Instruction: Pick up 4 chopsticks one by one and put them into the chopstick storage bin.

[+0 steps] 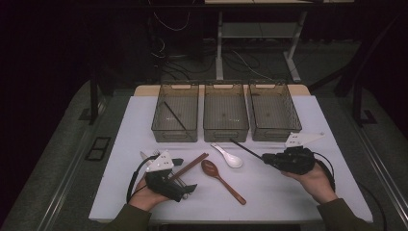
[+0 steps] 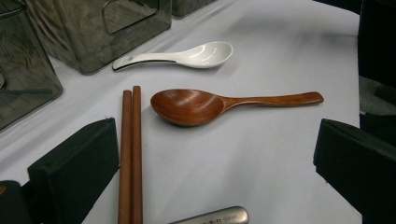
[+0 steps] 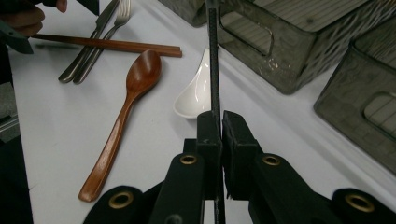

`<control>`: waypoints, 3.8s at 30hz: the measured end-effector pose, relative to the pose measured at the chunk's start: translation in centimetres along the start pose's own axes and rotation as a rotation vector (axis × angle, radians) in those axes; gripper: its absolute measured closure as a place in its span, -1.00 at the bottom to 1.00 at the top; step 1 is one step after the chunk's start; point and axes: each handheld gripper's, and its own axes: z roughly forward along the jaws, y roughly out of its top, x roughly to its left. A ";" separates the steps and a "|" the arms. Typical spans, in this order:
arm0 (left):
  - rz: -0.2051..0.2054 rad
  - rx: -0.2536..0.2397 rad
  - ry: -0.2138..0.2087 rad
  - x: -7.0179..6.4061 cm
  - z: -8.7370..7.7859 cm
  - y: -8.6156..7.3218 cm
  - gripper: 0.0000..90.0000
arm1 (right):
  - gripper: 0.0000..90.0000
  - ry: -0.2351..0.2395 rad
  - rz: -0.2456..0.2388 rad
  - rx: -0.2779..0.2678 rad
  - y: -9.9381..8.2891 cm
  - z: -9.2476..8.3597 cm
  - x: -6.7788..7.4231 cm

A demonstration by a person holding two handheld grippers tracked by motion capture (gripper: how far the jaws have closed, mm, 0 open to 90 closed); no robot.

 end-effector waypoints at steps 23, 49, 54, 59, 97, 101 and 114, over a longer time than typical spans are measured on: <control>0.002 0.001 -0.002 0.0 0.0 0.0 -1.00 | 0.91 -0.001 -0.033 -0.026 3.6 2.3 -0.3; -0.016 -0.016 -0.003 0.0 0.0 0.0 -1.00 | 0.91 0.005 -0.039 -0.029 10.0 7.7 -0.1; -0.019 -0.020 -0.001 0.0 -0.1 0.0 -1.00 | 0.91 -0.016 -0.032 -0.009 11.5 8.9 -0.1; -0.017 -0.020 -0.001 0.0 -0.2 0.0 -1.00 | 0.91 -0.025 -0.033 0.006 12.9 9.9 -0.3; -0.013 -0.028 -0.004 0.0 -0.3 0.0 -1.00 | 0.91 -0.098 0.013 0.117 21.9 21.7 -0.4; -0.014 -0.032 -0.006 0.1 -0.4 0.0 -1.00 | 0.91 -0.110 0.023 0.133 22.3 23.0 -0.5; -0.011 -0.036 -0.016 0.1 -0.3 0.1 -1.00 | 0.90 -0.134 0.040 0.188 23.6 26.4 0.5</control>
